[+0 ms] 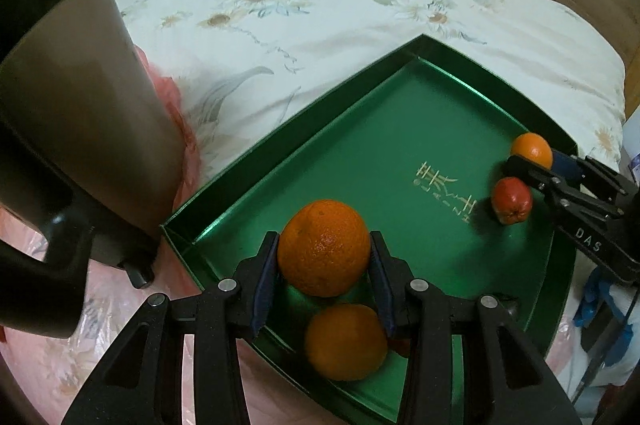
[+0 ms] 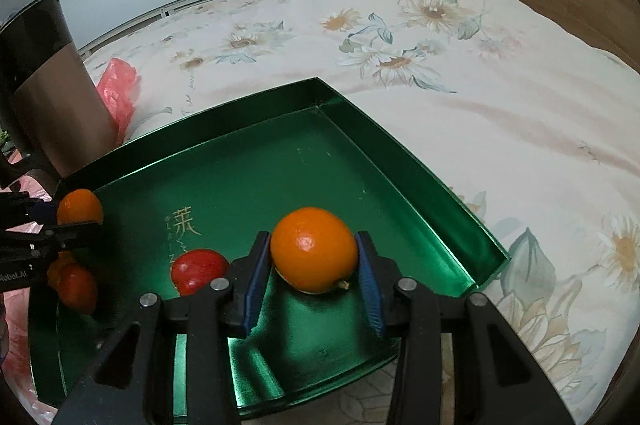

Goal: Organize fruits
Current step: 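Open the left gripper over the tray while the right gripper releases its orange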

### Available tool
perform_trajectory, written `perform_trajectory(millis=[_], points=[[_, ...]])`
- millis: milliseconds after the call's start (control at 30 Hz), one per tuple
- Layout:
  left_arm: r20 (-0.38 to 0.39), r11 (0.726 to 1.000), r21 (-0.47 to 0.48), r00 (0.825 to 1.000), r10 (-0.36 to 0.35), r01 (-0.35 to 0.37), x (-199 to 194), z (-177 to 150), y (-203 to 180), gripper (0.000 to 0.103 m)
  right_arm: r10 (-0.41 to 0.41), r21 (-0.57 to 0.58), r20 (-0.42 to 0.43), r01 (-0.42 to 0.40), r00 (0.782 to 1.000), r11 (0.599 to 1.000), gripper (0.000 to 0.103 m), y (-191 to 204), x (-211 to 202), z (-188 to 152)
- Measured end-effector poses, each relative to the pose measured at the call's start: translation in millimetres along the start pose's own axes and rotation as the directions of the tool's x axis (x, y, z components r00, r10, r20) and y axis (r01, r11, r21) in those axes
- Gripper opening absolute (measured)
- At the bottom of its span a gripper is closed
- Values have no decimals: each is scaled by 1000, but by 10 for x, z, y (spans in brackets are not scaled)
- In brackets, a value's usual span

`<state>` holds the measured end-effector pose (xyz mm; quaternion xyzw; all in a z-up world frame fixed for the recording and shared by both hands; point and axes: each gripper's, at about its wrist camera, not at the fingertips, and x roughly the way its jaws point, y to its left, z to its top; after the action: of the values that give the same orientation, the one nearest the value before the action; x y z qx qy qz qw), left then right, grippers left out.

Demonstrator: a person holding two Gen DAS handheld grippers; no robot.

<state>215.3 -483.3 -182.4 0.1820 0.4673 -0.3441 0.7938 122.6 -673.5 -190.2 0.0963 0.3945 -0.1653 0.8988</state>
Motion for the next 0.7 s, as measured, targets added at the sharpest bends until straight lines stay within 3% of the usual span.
perform_trajectory(millis=[233,267,333,400,467,700], points=[[-3,999,22,1000,24,-24,-15,5,-47,39,-25,4,4,25,1000,1000,55,10,-37,-9],[1,999,29,1000,28,-28,-32,4,-62,39,-30,8,9,30,999,1000,78,6,-59,-13],[14,998,42,999,36,-37,-83,-4,-87,39,-37,22,32,37,999,999,102,-7,-141,-12],[24,998,52,999,38,-39,-145,-12,-109,40,-43,20,36,42,998,999,103,-7,-193,1],[55,998,52,998,40,-43,-264,-24,-124,56,-49,20,35,49,998,999,103,5,-248,7],[144,999,51,990,6,-14,-803,-33,-94,56,-51,61,67,47,996,997,103,48,-641,-14]])
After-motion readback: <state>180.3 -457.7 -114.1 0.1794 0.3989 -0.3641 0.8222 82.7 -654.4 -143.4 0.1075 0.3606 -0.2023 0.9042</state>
